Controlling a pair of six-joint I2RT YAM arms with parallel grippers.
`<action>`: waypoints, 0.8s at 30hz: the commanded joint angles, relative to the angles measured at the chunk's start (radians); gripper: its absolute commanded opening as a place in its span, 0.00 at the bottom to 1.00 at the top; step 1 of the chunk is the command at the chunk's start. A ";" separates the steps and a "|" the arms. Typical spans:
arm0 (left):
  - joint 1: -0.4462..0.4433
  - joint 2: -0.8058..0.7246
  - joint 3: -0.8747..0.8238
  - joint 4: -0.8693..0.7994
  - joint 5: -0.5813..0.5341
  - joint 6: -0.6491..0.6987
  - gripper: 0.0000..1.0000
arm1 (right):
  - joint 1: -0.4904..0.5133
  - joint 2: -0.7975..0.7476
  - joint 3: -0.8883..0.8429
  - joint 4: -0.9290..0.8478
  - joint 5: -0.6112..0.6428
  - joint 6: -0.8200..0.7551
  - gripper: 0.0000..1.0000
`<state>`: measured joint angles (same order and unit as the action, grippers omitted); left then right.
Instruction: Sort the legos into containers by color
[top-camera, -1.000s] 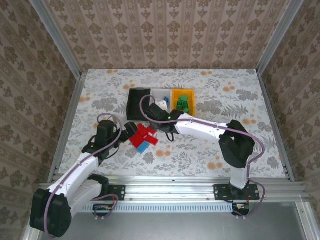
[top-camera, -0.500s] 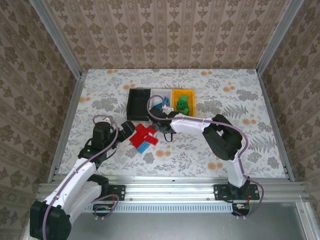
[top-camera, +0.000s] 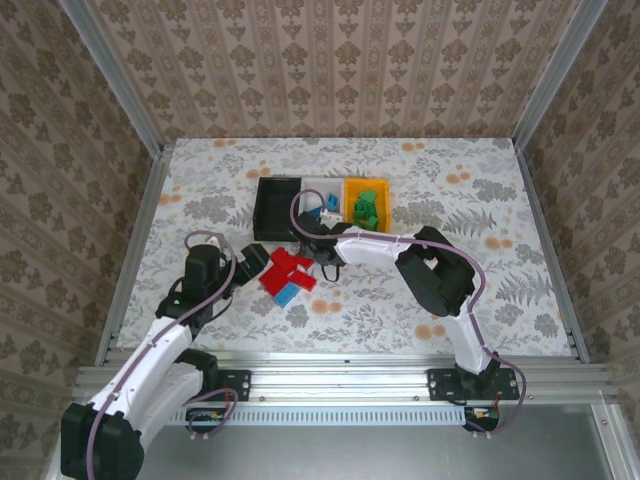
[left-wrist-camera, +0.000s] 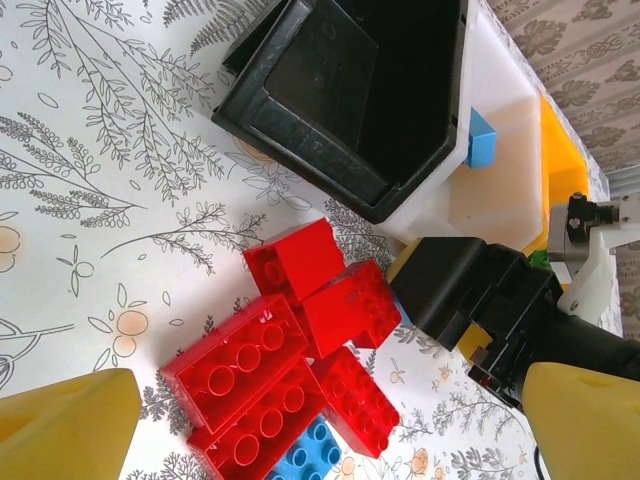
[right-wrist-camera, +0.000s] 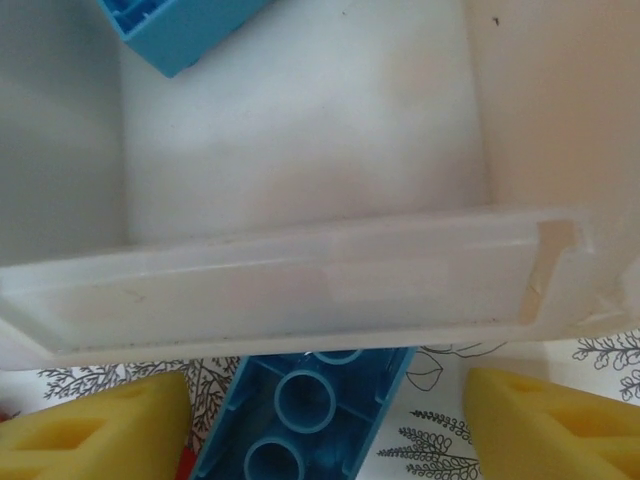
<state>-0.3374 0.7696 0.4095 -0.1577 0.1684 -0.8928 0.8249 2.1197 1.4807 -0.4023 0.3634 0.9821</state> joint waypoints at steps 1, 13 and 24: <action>0.011 -0.016 -0.012 -0.017 0.003 0.014 1.00 | -0.001 0.029 0.024 -0.042 0.030 0.039 0.65; 0.016 -0.015 -0.012 -0.006 0.010 0.012 1.00 | 0.040 -0.034 -0.088 0.026 0.060 0.042 0.30; 0.017 0.009 -0.023 0.024 0.027 0.000 1.00 | 0.095 -0.188 -0.247 0.073 0.068 0.033 0.26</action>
<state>-0.3256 0.7731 0.4019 -0.1543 0.1764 -0.8932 0.8970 1.9911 1.2636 -0.3180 0.4160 1.0210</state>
